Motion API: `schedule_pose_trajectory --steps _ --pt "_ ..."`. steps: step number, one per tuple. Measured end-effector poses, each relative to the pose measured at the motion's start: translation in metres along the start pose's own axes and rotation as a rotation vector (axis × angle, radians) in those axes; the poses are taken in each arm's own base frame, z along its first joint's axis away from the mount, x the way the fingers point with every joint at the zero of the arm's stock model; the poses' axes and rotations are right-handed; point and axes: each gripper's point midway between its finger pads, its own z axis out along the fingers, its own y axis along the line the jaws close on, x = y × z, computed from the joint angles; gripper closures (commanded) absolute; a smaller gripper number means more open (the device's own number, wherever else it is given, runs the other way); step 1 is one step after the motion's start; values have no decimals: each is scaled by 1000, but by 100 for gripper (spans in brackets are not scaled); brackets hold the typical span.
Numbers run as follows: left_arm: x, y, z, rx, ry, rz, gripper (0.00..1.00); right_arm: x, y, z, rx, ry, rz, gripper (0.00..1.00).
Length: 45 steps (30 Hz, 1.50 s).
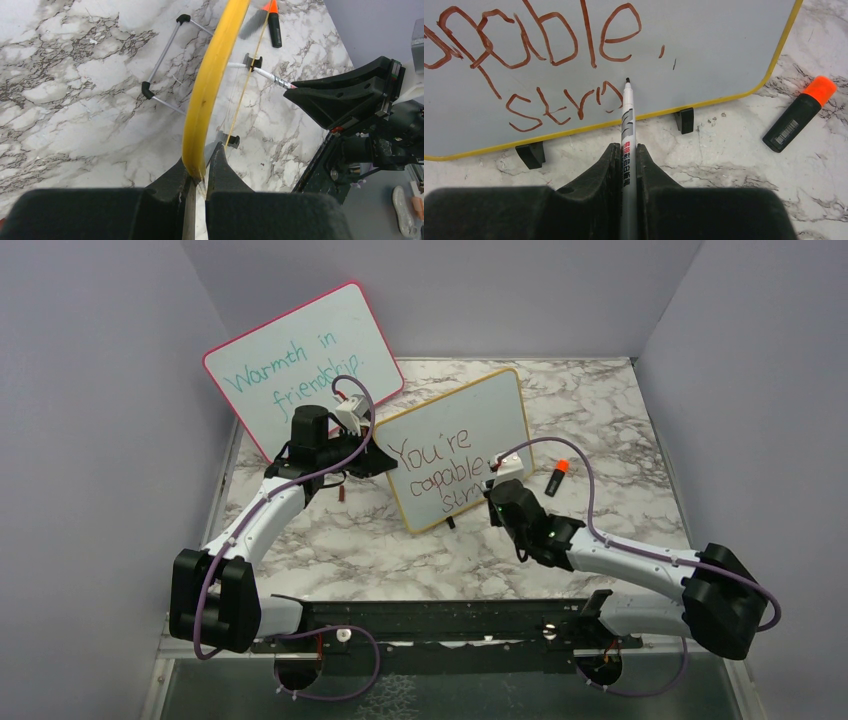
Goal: Write a sentence on the whiteboard
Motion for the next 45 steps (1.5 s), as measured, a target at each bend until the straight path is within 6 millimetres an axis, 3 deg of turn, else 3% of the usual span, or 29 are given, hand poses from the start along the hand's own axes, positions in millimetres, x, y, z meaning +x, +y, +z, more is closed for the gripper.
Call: schedule_pose_trajectory --steps 13,23,45 --pt "0 0 0 -1 0 0 100 2 0 2 5 18 23 99" --pt "0 0 0 -1 0 1 100 18 -3 -1 12 80 31 99" --pt "0 0 0 -1 0 1 100 16 -3 -1 4 74 7 99"
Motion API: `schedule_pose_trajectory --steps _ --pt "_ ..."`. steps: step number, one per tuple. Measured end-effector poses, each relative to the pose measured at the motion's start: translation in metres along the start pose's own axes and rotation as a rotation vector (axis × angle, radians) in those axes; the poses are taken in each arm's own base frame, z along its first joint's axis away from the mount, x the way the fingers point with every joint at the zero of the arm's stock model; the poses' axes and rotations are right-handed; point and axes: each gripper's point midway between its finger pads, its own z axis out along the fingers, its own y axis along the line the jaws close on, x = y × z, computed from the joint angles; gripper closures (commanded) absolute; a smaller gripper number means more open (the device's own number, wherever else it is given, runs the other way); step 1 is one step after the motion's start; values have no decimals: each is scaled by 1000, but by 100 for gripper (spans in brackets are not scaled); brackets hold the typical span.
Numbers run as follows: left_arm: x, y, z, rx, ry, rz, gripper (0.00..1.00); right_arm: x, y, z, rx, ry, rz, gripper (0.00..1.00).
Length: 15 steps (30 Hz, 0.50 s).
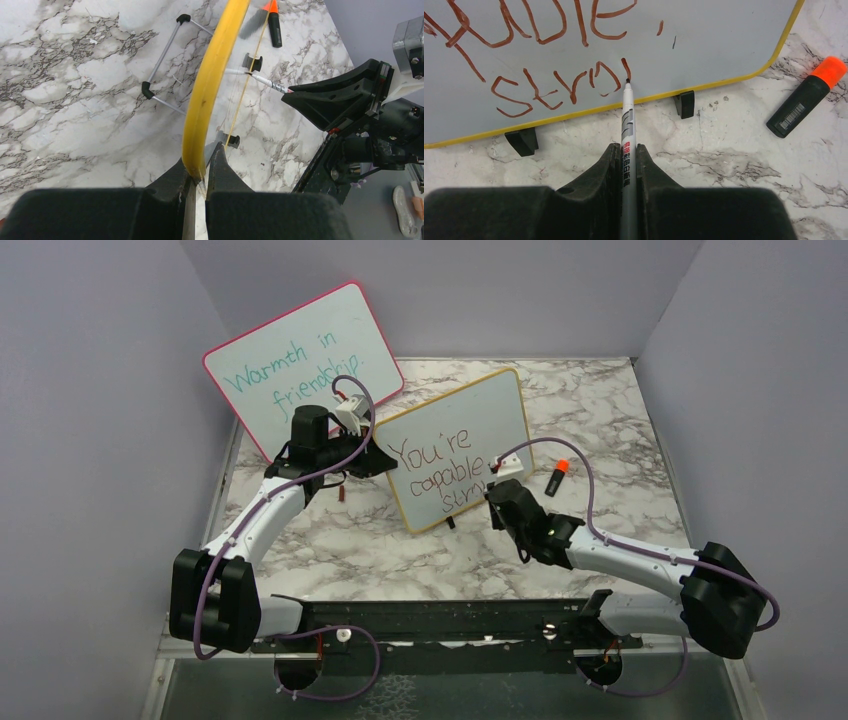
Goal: Write a sentence on the whiteboard
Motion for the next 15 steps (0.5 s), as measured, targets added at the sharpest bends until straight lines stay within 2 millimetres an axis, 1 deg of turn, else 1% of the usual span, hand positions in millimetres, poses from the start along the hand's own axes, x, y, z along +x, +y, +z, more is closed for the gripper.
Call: schedule_pose_trajectory --steps 15 --pt "0 0 0 0 0 0 100 -11 -2 1 8 -41 -6 99"
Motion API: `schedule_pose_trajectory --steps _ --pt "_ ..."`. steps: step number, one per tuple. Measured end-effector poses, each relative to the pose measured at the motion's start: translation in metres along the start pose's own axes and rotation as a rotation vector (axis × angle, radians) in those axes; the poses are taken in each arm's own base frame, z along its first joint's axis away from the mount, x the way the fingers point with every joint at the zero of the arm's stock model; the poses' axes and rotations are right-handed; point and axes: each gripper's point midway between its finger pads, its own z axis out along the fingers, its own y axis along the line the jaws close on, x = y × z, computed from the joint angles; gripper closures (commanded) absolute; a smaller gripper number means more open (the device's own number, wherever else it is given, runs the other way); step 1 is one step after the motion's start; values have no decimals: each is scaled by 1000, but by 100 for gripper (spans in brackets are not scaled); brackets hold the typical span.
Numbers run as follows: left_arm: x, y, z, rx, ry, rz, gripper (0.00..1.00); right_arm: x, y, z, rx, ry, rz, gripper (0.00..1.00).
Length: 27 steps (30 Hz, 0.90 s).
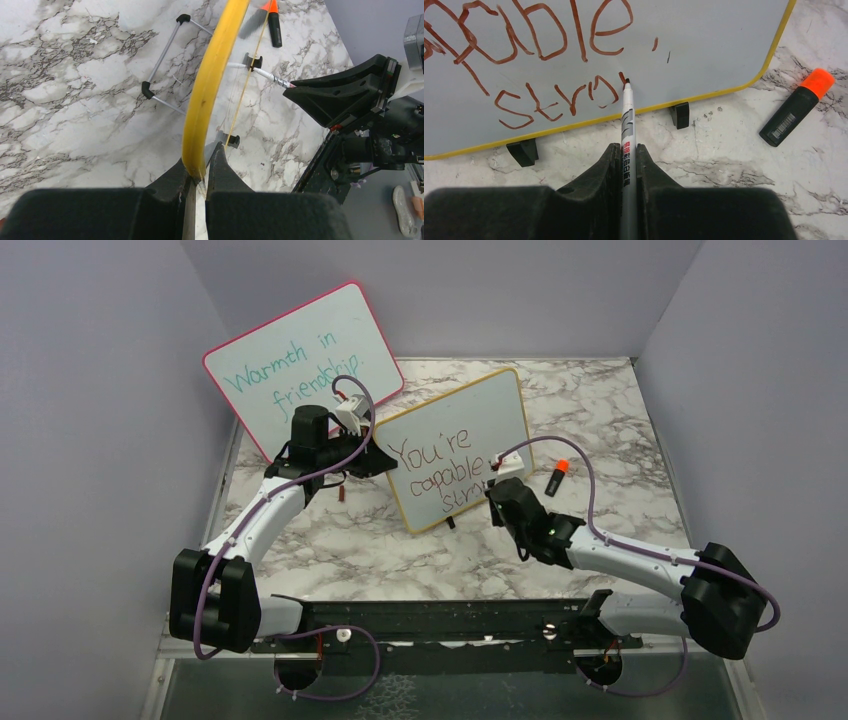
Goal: Write a sentence on the whiteboard
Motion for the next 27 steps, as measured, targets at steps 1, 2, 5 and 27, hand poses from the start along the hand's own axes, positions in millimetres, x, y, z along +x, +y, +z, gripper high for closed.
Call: schedule_pose_trajectory --steps 1,2,5,27 --pt "0 0 0 0 0 0 100 -1 0 0 1 -3 1 99" --pt "0 0 0 0 0 0 100 -1 -1 0 3 -5 1 99" --pt "0 0 0 0 1 0 100 -2 -2 1 7 -7 2 99" --pt "0 0 0 0 1 1 100 13 -11 1 45 53 56 99"
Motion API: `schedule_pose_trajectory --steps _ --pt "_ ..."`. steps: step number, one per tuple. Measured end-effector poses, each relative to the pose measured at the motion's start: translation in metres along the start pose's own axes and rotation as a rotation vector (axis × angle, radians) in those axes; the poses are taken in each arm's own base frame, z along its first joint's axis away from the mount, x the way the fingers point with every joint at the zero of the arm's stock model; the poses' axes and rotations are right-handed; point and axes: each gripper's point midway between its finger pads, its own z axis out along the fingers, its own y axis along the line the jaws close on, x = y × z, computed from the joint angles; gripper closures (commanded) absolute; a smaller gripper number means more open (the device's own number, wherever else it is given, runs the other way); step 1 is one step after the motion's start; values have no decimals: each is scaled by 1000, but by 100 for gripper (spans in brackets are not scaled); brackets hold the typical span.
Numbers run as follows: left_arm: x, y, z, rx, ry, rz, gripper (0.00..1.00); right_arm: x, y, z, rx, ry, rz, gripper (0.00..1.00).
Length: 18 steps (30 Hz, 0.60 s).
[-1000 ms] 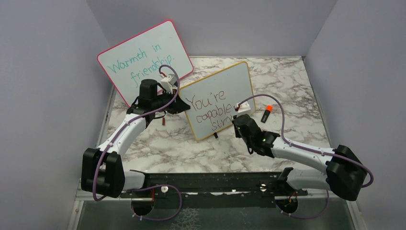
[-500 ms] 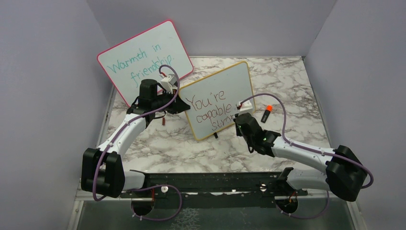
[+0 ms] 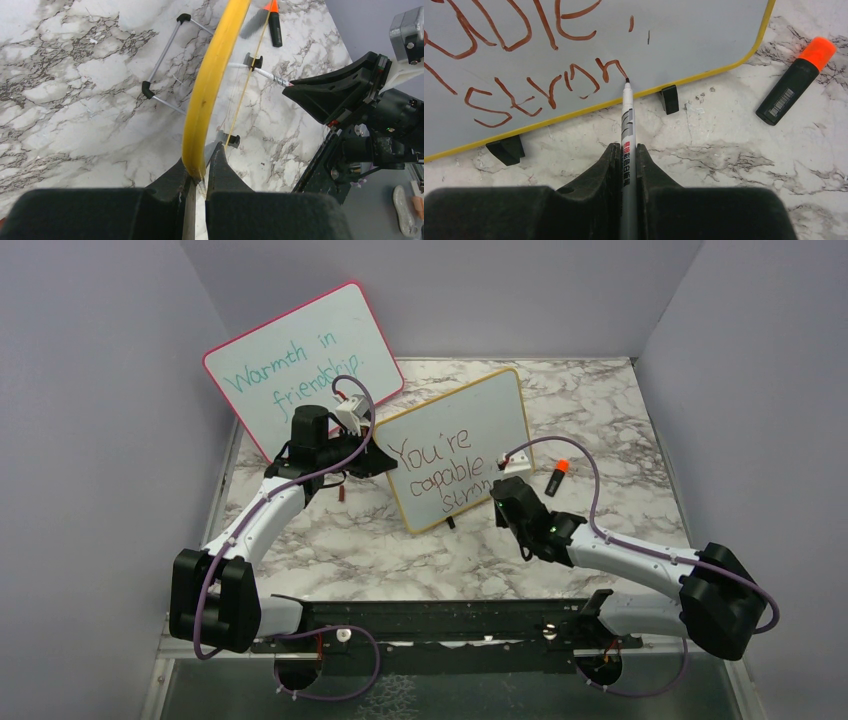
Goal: Write a sentence on the whiteboard
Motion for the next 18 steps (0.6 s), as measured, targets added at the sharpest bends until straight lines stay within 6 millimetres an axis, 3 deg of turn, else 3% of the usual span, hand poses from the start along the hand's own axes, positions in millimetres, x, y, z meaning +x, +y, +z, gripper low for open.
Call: schedule_pose_trajectory --steps 9,18 --pt "0 0 0 0 1 0 100 -5 -1 -3 -2 -13 9 99" --pt "0 0 0 0 1 0 100 -14 -15 0 30 -36 29 99"
